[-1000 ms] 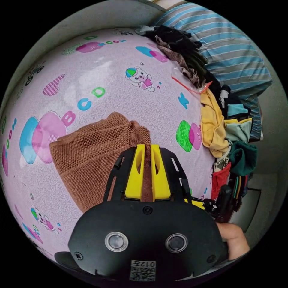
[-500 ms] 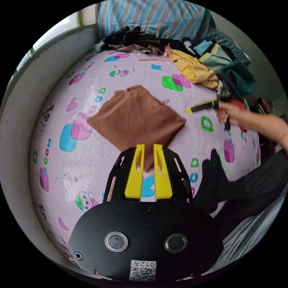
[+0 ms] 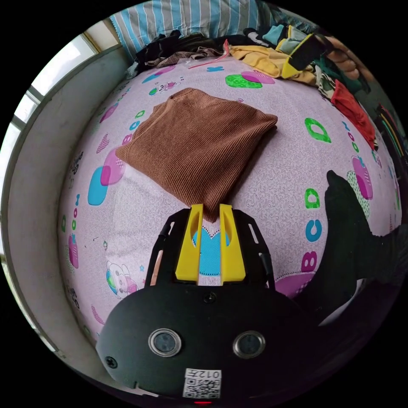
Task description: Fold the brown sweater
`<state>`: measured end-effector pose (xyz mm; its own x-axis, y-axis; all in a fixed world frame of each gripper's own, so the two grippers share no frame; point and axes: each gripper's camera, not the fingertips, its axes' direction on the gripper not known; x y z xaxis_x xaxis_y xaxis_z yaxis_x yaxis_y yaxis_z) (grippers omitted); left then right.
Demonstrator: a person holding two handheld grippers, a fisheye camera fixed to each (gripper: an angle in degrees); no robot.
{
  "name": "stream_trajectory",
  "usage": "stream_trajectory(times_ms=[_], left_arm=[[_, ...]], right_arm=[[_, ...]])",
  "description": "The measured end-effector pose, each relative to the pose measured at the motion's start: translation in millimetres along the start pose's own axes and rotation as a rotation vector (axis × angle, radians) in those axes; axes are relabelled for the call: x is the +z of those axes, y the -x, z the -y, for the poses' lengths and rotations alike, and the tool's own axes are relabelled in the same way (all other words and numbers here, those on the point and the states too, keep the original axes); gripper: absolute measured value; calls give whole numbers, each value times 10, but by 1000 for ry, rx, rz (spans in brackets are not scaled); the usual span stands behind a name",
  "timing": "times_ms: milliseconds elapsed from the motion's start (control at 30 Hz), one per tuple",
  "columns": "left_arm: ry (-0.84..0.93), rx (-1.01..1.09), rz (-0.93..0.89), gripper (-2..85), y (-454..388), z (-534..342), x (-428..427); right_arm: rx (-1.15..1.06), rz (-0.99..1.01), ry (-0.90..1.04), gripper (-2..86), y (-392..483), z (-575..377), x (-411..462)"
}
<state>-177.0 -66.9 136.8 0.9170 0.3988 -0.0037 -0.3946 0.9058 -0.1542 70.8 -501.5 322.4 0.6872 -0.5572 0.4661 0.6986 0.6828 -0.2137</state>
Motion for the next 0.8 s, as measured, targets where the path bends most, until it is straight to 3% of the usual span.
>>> stream_trajectory(times_ms=[233,433,633,800], left_arm=[[12,43,-7,13,-224,32,-100],[1,13,-48,4,-300,6,-117],[-105,-21,-54,6,-270,-107,-532],[42,-43,-127,5,-302,-84,-189]], right_arm=[[85,5,-40,51,18,266,316],[44,-108,81,46,203,613,535],[134,1,72,-7,150,669,468],[206,42,68,-10,161,652,638]])
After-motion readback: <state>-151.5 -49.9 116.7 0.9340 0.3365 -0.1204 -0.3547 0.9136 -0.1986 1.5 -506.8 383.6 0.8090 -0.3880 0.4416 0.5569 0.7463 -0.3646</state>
